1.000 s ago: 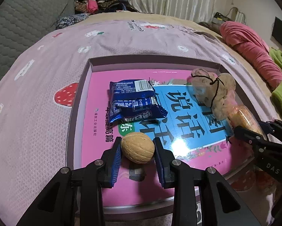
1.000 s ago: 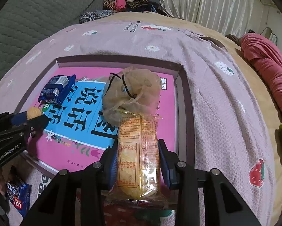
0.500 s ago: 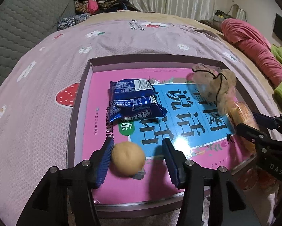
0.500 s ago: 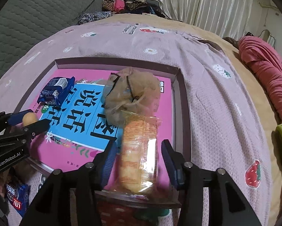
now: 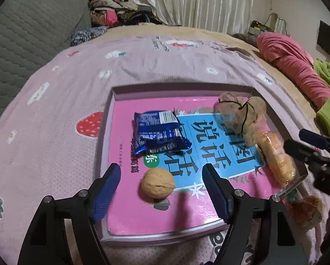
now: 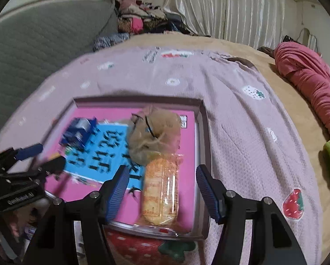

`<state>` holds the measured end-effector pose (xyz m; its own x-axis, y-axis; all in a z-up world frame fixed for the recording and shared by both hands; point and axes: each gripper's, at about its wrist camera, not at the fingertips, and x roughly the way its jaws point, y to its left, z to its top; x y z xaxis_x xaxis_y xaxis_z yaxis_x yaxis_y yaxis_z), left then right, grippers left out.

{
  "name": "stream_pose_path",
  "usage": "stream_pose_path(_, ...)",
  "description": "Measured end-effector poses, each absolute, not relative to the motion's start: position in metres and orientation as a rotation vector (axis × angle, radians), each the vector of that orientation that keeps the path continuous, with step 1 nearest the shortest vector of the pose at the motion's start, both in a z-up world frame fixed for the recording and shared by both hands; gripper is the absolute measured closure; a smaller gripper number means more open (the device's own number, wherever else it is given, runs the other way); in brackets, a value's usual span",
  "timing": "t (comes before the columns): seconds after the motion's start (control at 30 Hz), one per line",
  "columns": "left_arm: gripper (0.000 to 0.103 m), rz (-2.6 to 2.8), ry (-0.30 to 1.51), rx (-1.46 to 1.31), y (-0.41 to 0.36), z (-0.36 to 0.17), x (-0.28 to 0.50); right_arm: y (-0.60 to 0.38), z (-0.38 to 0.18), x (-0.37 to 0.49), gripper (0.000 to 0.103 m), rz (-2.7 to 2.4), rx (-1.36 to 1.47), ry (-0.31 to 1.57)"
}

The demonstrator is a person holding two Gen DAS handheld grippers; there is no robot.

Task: Organize objects
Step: 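Withdraw both tools from the tray back toward the remaining objects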

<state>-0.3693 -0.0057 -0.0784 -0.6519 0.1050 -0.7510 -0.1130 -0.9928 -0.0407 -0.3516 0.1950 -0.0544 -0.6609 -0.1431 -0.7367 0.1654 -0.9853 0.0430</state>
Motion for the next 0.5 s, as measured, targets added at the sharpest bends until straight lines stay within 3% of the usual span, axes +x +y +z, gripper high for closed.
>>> stream_pose_path(0.07, 0.025, 2.768, 0.013, -1.228, -0.008, -0.071, -0.364, 0.198, -0.041, -0.342, 0.037, -2.722, 1.143, 0.003)
stream_pose_path(0.13, 0.024, 2.793, -0.006, -1.206, -0.011, -0.063, -0.356, 0.199, -0.030, -0.333, 0.025, -2.738, 1.103, 0.008)
stream_pose_path(0.3, 0.024, 2.842, -0.071, -1.161, -0.016, -0.050, -0.328, 0.201, -0.001, -0.292, 0.016, -2.782, 0.988, 0.006)
stream_pose_path(0.5, 0.023, 2.906, -0.048, -1.092, -0.016, -0.037, -0.266, 0.209, 0.004, -0.243, 0.014, -2.777, 0.982, -0.067)
